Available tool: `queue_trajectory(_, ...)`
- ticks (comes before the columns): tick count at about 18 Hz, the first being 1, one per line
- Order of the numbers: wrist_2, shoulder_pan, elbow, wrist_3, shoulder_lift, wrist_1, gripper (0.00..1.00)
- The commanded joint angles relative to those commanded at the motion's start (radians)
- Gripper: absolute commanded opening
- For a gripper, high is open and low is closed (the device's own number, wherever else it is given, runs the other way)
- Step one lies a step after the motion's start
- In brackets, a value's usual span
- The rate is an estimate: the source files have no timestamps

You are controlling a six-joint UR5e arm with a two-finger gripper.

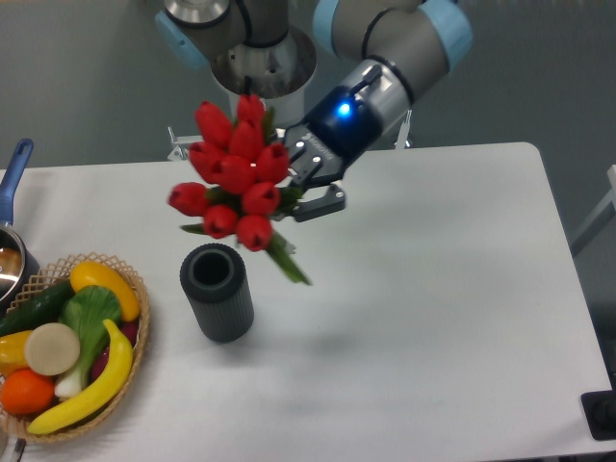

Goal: Insert the flowers into the vase
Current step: 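Carry the tulips over the dark grey vase, stems pointing down, then lower the tulip stems into the vase opening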

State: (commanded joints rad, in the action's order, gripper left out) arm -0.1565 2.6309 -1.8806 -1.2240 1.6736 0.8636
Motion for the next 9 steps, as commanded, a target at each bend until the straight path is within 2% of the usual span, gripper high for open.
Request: queue_trajectory(9, 0.097, -0.051, 0.006, -0.028, 0.032, -0.011, 0.22)
